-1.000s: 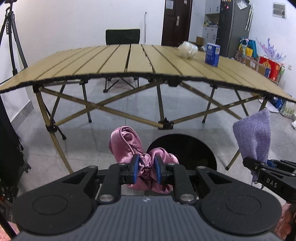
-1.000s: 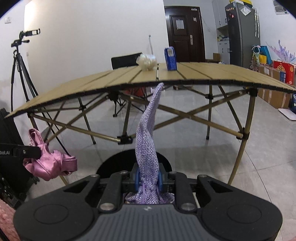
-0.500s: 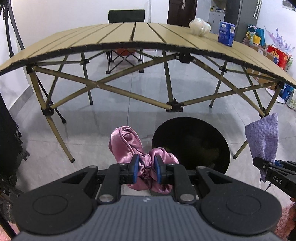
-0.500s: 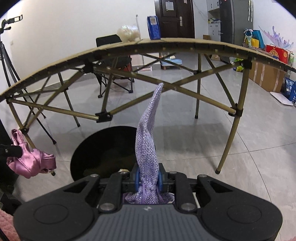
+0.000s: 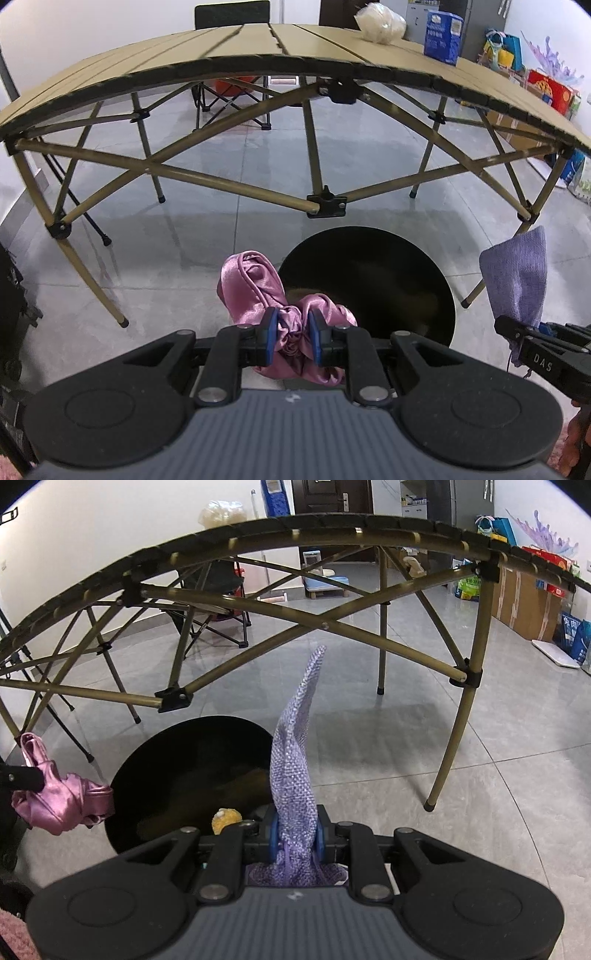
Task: Collect trash
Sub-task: 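Carry the scrunchie and mesh bag with both tools down over the black bin, then open the left tool to drop the pink scrunchie into the bin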
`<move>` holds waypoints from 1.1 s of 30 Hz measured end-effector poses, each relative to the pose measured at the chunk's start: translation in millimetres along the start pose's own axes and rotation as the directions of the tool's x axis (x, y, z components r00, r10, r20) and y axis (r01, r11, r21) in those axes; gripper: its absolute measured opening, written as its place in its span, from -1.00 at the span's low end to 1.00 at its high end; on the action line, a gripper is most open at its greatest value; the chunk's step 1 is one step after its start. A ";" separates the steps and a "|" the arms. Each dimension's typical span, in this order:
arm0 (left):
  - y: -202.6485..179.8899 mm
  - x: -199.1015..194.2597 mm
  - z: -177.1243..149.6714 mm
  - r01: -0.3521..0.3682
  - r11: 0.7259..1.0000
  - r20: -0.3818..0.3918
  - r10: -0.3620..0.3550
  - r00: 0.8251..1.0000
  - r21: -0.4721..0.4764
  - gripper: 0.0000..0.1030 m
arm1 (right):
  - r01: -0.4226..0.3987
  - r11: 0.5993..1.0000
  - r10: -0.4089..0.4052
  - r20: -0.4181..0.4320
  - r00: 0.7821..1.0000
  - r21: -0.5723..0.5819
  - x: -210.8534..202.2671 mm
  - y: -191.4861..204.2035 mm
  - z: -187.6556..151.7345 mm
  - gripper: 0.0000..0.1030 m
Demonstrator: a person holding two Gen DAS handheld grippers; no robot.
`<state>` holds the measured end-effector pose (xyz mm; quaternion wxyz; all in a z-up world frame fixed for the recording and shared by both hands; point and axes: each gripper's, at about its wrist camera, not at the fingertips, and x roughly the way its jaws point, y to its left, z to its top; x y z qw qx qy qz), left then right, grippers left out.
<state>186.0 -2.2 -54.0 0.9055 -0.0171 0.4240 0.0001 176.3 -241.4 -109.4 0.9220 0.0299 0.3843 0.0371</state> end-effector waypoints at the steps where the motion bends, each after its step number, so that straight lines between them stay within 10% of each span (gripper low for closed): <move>1: -1.9 2.9 0.6 0.001 1.000 -0.005 -0.001 1.000 0.003 -0.63 | 0.000 1.000 0.000 -0.002 1.000 0.003 2.2 -0.8 0.9 -0.65; 33: -73.4 72.5 25.1 0.033 0.997 -0.116 -0.025 0.993 0.066 -0.63 | 0.015 0.997 -0.012 -0.037 0.999 0.079 36.2 -30.0 7.9 -0.65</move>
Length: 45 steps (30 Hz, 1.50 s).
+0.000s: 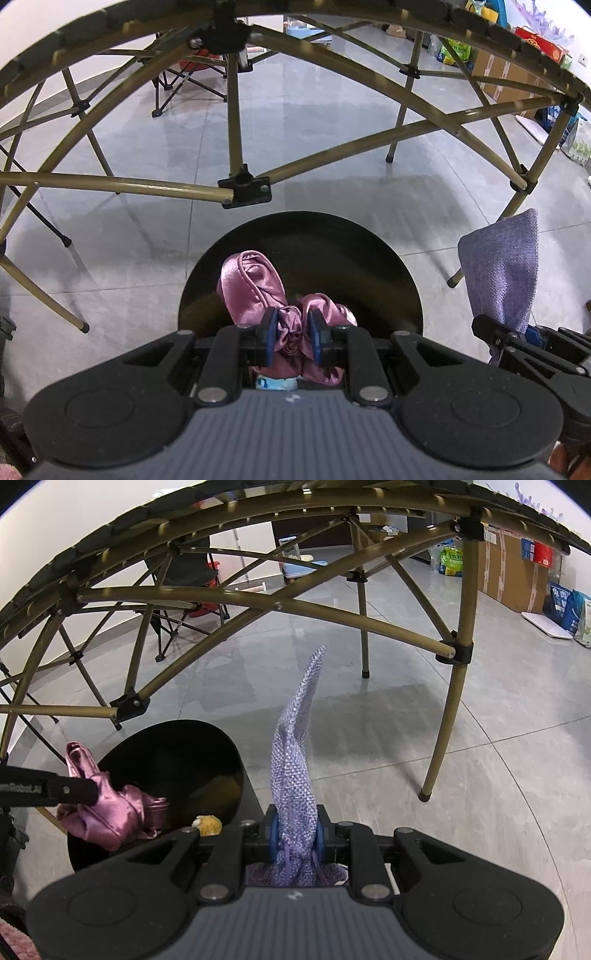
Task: Collect trash
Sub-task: 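Open the left tool to drop the pink scrunchie into the bin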
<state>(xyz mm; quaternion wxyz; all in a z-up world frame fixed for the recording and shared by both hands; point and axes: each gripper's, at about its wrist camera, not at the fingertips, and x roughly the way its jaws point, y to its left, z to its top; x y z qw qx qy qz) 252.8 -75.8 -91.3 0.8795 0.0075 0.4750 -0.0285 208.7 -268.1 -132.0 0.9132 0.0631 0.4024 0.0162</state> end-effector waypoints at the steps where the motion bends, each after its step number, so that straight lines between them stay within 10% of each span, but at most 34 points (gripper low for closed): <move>1: -0.9 1.6 0.3 0.001 1.000 -0.004 -0.001 1.000 0.000 -0.63 | -0.001 1.000 0.001 0.000 1.000 0.000 -0.1 -0.2 -0.3 -0.65; 8: -3.6 9.2 -1.7 -0.015 1.000 -0.030 0.016 0.999 0.023 -0.38 | 0.000 1.000 0.000 0.005 1.000 0.008 -1.7 -1.6 -0.7 -0.65; 12: -1.6 9.2 -2.6 -0.021 1.000 -0.036 0.022 0.999 0.021 0.56 | 0.000 1.000 0.000 -0.002 1.000 0.008 -0.8 -0.8 -1.3 -0.65; 16: 0.8 9.4 -3.2 -0.044 0.999 -0.037 0.045 0.998 0.014 1.00 | -0.002 1.000 0.002 0.004 1.000 0.012 -2.6 -1.3 -0.7 -0.65; 45: 26.7 -4.3 -8.0 -0.068 0.997 -0.036 0.067 0.997 -0.030 1.00 | -0.025 0.999 0.026 0.014 1.000 -0.031 -10.2 23.3 1.4 -0.65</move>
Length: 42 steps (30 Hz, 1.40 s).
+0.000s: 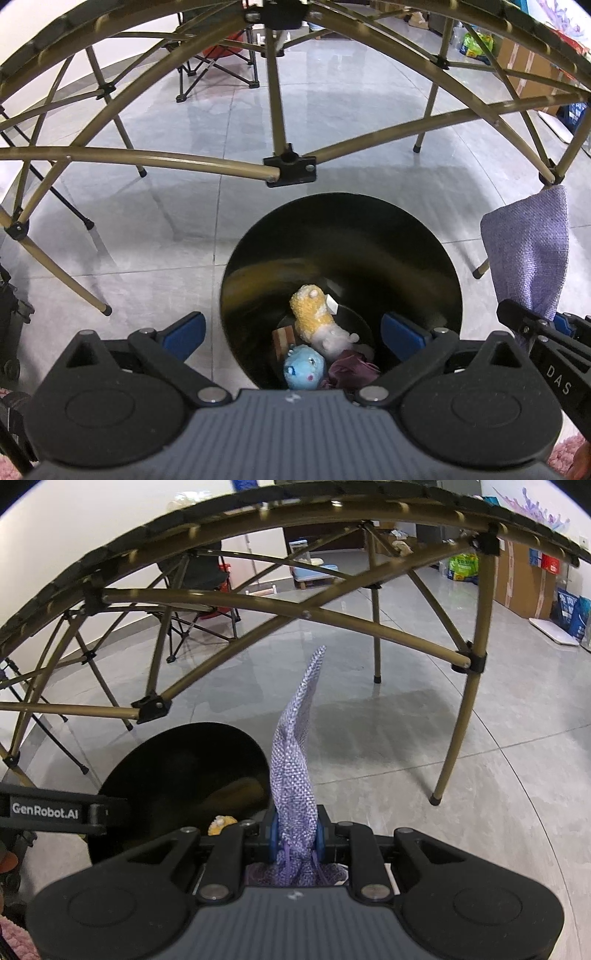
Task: Collect trash
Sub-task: 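Open the left tool to drop the pink scrunchie into the bin, then move the right tool over the bin and open it to drop the mesh bag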
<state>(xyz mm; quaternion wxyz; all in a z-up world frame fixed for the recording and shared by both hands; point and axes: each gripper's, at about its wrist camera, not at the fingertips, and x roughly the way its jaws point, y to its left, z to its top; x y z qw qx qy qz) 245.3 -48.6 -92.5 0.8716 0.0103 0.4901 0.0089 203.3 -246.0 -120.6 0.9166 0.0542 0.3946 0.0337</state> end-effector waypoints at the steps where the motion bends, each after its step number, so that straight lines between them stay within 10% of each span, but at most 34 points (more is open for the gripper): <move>1: 2.7 -0.9 -0.1 -0.001 1.000 0.002 0.001 1.000 -0.005 1.00 | -0.002 1.000 0.002 0.002 1.000 -0.004 0.1 3.3 1.2 -0.65; 42: 124.2 -16.0 -21.0 -0.084 0.967 0.001 0.087 0.996 -0.240 1.00 | -0.092 0.993 0.083 -0.123 0.989 -0.069 46.3 113.6 20.1 -0.65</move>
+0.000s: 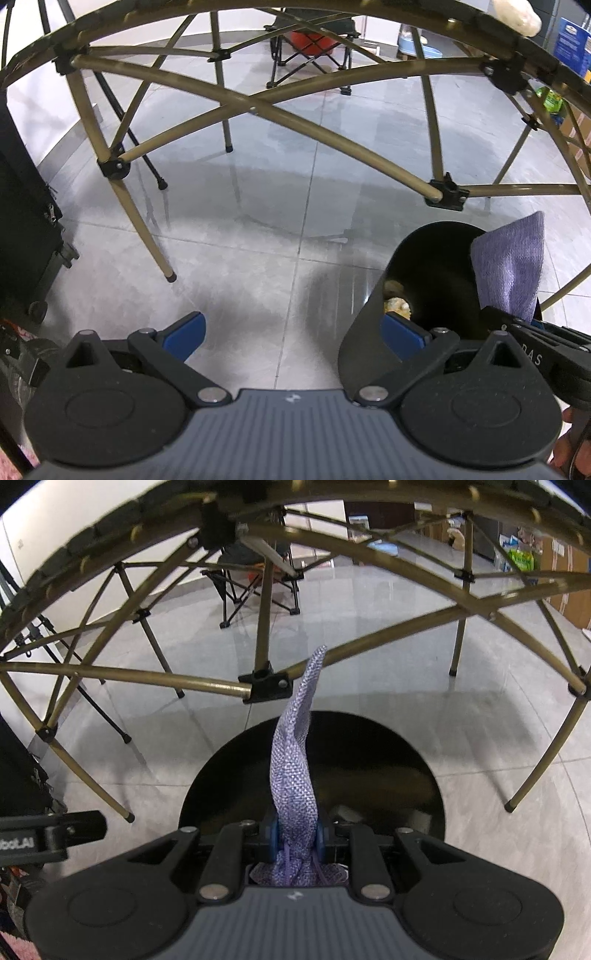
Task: Collect trash
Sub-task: 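Move the right tool over the bin and open it to drop the mesh bag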
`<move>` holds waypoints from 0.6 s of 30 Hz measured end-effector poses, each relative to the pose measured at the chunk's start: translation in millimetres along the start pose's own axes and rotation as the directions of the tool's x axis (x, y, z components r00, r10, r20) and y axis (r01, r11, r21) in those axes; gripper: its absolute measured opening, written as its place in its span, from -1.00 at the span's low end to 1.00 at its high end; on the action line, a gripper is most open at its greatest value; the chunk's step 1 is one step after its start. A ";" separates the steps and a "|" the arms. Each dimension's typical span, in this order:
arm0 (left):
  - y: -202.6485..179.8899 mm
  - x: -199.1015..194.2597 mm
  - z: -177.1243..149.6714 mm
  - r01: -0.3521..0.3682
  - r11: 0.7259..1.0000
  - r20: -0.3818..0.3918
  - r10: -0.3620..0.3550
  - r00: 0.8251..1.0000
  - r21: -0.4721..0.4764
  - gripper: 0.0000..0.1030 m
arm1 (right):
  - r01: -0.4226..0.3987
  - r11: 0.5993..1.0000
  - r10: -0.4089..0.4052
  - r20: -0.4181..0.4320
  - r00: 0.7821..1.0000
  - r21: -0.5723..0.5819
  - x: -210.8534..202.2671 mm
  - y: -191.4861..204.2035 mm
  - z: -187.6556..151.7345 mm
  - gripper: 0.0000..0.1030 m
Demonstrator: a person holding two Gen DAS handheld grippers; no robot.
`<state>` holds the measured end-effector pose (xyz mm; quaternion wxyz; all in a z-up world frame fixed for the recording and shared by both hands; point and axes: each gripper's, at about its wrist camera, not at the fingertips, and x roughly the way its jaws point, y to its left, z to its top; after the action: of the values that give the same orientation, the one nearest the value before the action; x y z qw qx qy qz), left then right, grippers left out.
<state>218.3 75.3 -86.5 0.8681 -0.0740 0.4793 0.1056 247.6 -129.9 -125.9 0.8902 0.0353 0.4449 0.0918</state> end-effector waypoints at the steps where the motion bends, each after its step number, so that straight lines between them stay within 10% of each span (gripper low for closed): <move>1: 1.9 0.5 0.0 -0.001 1.000 -0.002 0.001 1.000 -0.005 1.00 | 0.002 1.000 -0.002 -0.006 1.000 0.002 2.4 0.4 0.2 -0.65; 18: 23.0 6.9 -2.7 -0.016 0.999 -0.031 0.014 0.999 -0.039 1.00 | 0.019 1.000 -0.018 -0.093 0.995 0.010 28.8 12.1 -1.8 -0.65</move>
<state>213.8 97.7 -94.4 0.8583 -0.0890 0.4908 0.1203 261.5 -112.4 -147.9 0.8691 0.0315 0.4867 0.0827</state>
